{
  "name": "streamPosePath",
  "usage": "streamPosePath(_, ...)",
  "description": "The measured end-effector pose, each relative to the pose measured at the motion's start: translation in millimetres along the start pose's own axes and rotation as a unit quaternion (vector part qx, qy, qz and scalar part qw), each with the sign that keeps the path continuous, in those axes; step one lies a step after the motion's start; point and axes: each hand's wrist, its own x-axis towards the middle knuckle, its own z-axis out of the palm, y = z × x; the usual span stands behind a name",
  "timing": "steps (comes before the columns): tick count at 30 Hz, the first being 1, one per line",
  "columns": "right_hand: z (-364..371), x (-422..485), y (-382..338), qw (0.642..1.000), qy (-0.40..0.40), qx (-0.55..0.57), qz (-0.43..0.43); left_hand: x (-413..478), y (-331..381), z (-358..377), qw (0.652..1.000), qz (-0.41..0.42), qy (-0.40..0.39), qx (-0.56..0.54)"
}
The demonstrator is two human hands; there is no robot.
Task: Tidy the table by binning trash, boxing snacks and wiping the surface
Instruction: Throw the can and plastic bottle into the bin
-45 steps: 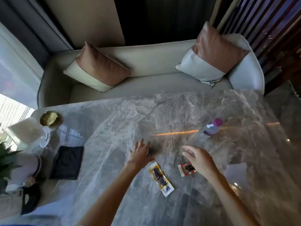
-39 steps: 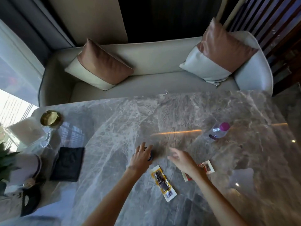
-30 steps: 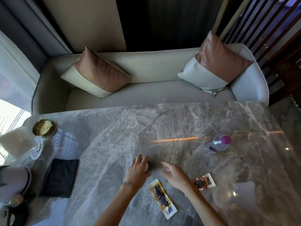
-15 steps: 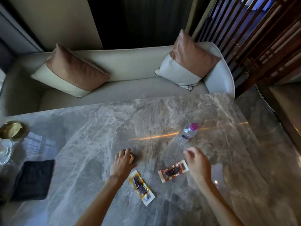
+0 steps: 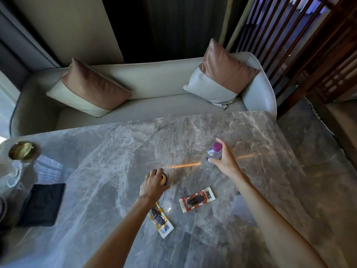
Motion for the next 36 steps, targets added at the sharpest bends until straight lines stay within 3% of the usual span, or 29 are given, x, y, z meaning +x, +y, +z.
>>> streamPosePath(7,11.2,-8.7,3.3,0.999,0.017,-0.013,0.033,-18.1,-15.5,-10.0,1.0,-0.011,0.017,-0.006)
streamPosePath(12,26.0,-42.1,-21.8,0.998,0.01,0.056,0.015,-39.6,-42.2,-19.6,0.998,-0.024,0.043,-0.034)
streamPosePath(22,148.5,-146.7,-106.9,0.955,-0.136,0.244,0.097,-170.7,-164.3,-36.3,0.973,-0.1,0.162,-0.128)
streamPosePath(32,337.0,-301.8,-219.5,0.886,-0.35,0.284,0.107,-406.2,-355.8,-20.2,0.905,-0.253,0.29,-0.178)
streamPosePath(36,407.3,-362.8,-253.3,0.858,-0.422,0.276,0.101,-497.9,-417.5,-2.5,0.853,-0.35,0.321,-0.216)
